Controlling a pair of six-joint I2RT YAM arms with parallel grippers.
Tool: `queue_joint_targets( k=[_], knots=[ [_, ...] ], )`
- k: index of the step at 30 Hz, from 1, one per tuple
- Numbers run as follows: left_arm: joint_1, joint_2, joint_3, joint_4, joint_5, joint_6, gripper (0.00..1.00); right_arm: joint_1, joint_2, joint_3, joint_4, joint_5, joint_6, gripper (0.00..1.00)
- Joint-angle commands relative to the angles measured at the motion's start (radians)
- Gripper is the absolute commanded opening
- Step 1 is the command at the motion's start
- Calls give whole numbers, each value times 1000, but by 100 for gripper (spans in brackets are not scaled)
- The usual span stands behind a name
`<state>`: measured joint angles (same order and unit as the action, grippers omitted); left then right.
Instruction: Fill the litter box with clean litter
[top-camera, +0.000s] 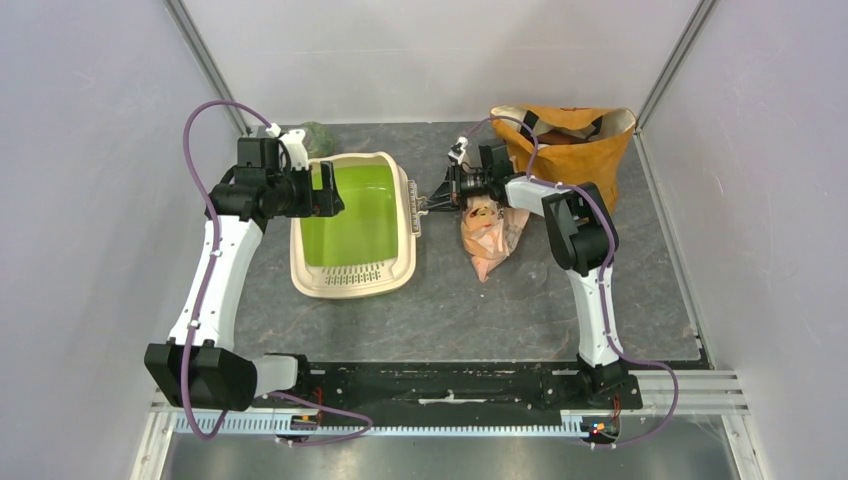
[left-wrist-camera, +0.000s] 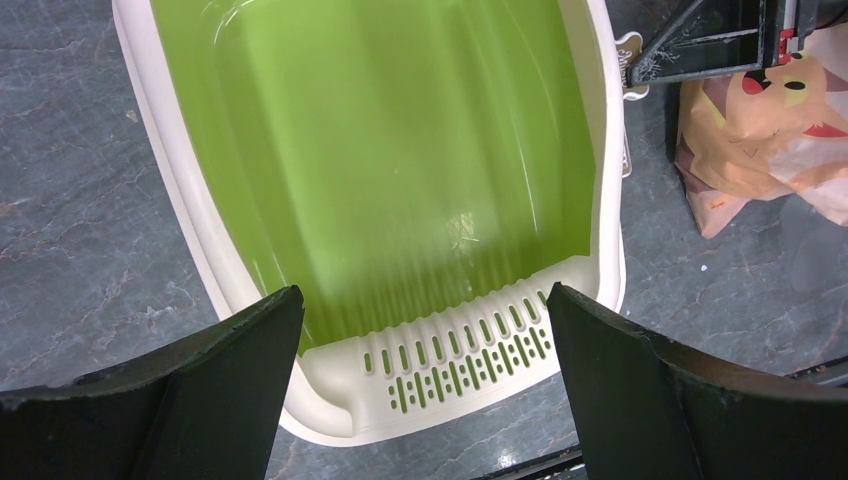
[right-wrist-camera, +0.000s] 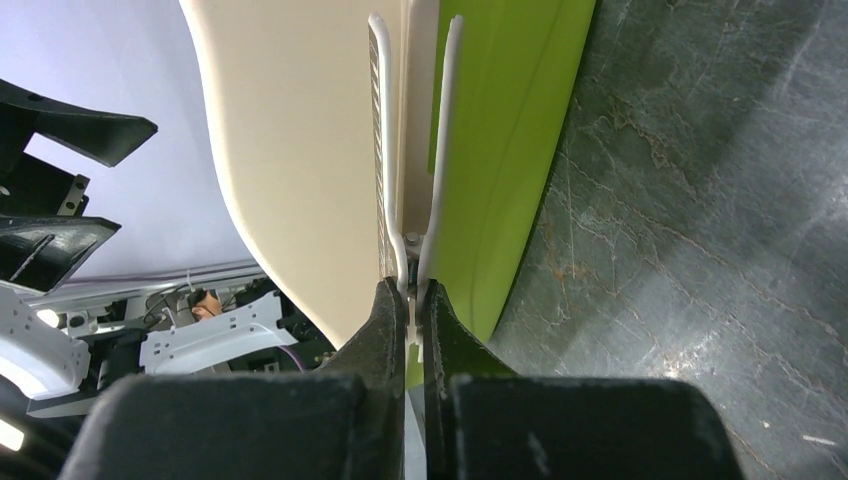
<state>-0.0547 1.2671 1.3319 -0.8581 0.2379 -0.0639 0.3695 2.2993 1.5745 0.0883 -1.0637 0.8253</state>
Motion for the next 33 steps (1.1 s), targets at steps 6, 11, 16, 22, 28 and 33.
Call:
queue_joint_targets(
  k=[6,11,16,22,28,33],
  knots=[
    [2,6,18,25,0,-6,100,42,99,9,-49,-15,31,5],
    [1,8,20,26,1,-8,100,40,96,18,-85,-17,9,26],
    [3,6,20,25,1,-7,100,29,65,23,-165,9,-35,54],
    [3,5,21,24,0,-11,100,0,11,16,-239,60,-78,86],
    [3,-2,20,25,-5,-17,100,-11,-105,-1,-407,171,-180,97],
    [3,-19,23,31,3,-20,100,-9,-254,-4,-539,212,-298,97]
  ],
)
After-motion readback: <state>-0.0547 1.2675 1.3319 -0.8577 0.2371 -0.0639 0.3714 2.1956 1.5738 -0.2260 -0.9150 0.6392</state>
